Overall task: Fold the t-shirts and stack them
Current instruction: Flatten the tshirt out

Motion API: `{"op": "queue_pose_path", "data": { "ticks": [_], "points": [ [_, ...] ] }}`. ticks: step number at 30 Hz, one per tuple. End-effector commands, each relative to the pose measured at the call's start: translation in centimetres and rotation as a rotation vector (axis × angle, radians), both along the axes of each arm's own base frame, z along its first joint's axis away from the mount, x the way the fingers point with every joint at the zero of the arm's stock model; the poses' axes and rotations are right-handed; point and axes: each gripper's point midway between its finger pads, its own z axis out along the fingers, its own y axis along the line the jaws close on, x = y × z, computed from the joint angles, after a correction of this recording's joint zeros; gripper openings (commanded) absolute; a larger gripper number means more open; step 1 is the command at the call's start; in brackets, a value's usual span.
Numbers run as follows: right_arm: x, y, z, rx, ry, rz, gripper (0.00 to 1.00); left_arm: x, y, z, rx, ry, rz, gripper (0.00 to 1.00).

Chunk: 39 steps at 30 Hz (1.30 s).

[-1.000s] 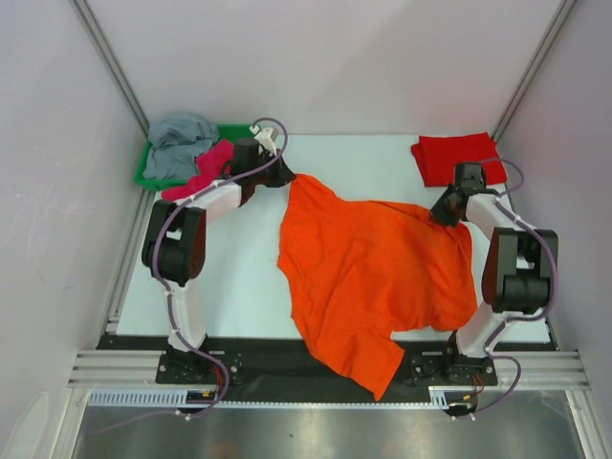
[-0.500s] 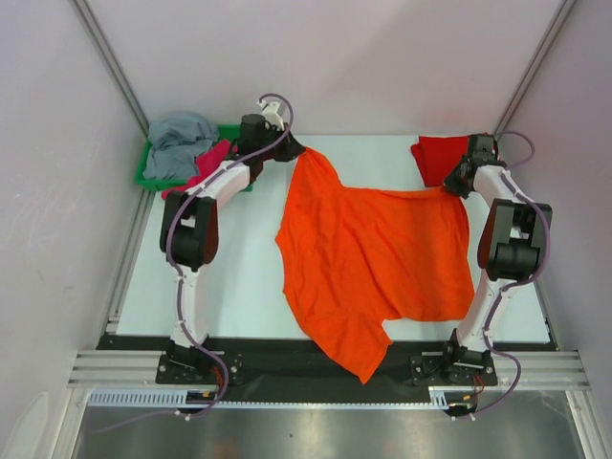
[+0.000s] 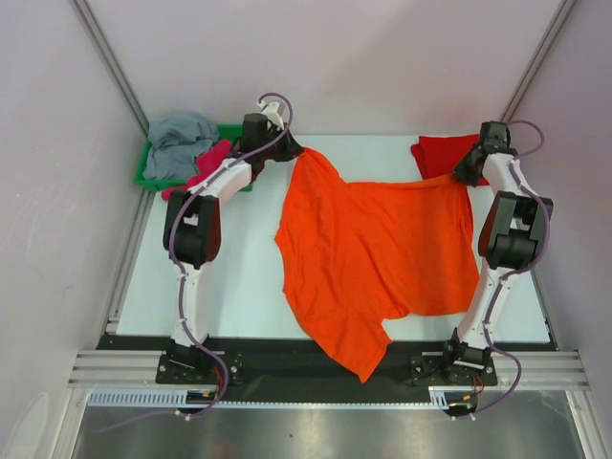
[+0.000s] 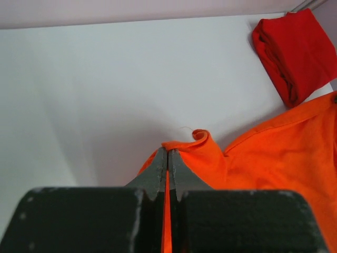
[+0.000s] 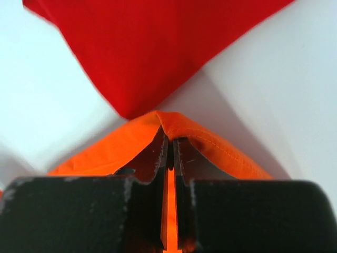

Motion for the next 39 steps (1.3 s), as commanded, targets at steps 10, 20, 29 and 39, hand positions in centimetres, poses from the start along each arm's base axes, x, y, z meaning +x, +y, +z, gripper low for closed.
{"op": "queue_pose_path", "data": {
  "ticks": [10,20,29,39],
  "points": [
    [-0.9,3.7,8.6,0.086,-0.093,0.052,0.0,-3.0,3.8,12.3,0.032,-0.154,0.054,0.0],
    [-13.0,12.2,19.2,0.05,-0.123,0.161,0.0,-17.7,11.0,30.6,0.057,-0.467,0.192,0.0],
    [-24.9,14.1,29.5,0.125,-0.365,0.224,0.0,-33.4,16.2,38.8,0.043,-0.715,0.296,0.0],
    [-33.6,14.9,34.0,0.107,-0.429,0.381,0.0,-43.4,20.9,43.6,0.06,-0.919,0.441,0.0]
  ]
}}
